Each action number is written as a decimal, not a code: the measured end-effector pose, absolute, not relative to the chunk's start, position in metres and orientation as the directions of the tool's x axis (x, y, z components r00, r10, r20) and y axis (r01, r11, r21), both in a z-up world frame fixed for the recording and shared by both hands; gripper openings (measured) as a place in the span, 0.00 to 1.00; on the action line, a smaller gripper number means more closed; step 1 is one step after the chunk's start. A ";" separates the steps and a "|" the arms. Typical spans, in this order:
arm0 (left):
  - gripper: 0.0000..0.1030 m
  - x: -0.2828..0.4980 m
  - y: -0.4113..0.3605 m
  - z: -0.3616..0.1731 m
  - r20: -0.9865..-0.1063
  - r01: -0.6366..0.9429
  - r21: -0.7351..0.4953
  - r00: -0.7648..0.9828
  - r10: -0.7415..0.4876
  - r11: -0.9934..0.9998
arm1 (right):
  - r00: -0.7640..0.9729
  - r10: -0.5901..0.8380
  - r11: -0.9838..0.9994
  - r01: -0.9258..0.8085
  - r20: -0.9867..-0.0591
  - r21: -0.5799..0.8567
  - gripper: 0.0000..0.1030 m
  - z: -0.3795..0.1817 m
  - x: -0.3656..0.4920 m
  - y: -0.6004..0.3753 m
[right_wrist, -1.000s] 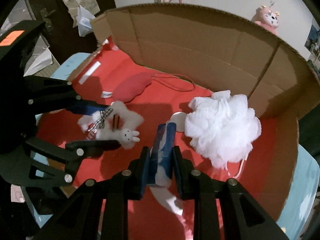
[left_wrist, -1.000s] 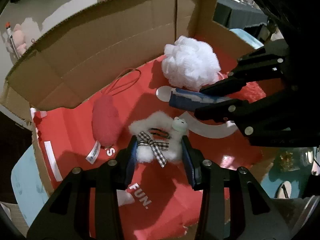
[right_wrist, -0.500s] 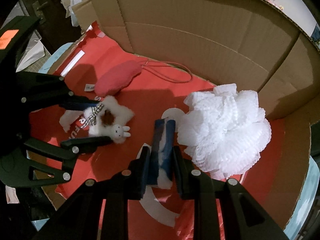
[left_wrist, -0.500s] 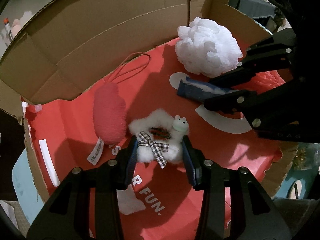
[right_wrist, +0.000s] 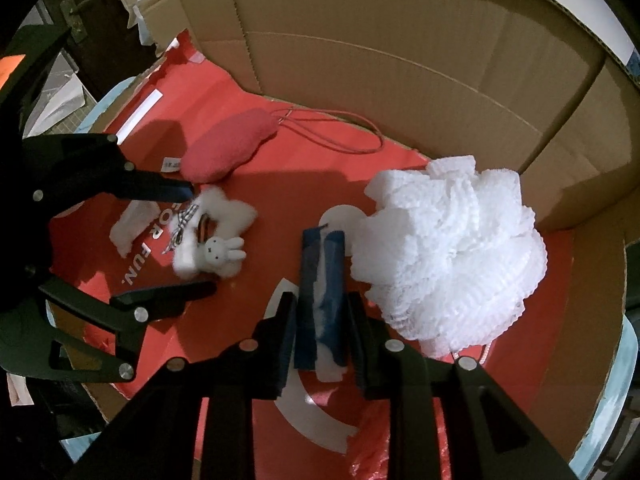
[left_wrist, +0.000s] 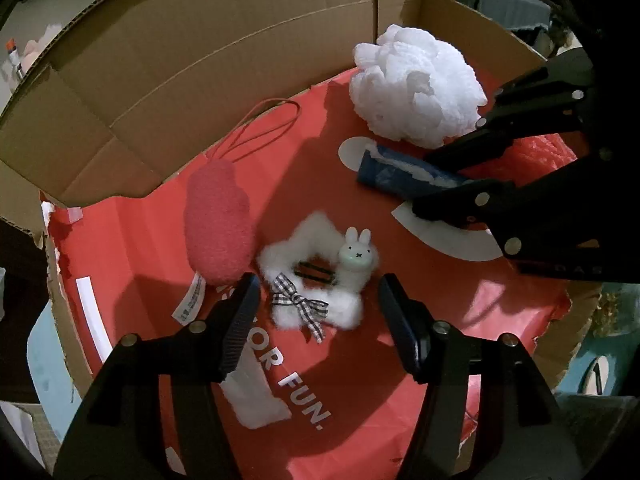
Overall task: Organize soft objects
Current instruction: 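Open the left tool releasing the bow scrunchie while the right tool releases the blue tube, then withdraw both tools from the box toward the remaining scrunchies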
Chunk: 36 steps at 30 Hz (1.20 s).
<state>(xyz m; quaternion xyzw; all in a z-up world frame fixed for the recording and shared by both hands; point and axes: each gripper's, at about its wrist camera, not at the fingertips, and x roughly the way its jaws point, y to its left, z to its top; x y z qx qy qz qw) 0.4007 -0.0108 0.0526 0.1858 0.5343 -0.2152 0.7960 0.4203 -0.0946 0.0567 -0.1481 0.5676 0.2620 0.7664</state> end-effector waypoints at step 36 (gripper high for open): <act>0.86 0.243 0.007 0.194 -0.706 0.423 0.009 0.645 -0.294 0.906 | 0.539 0.348 0.860 -0.509 -0.767 0.032 0.95 0.213 0.263 -0.156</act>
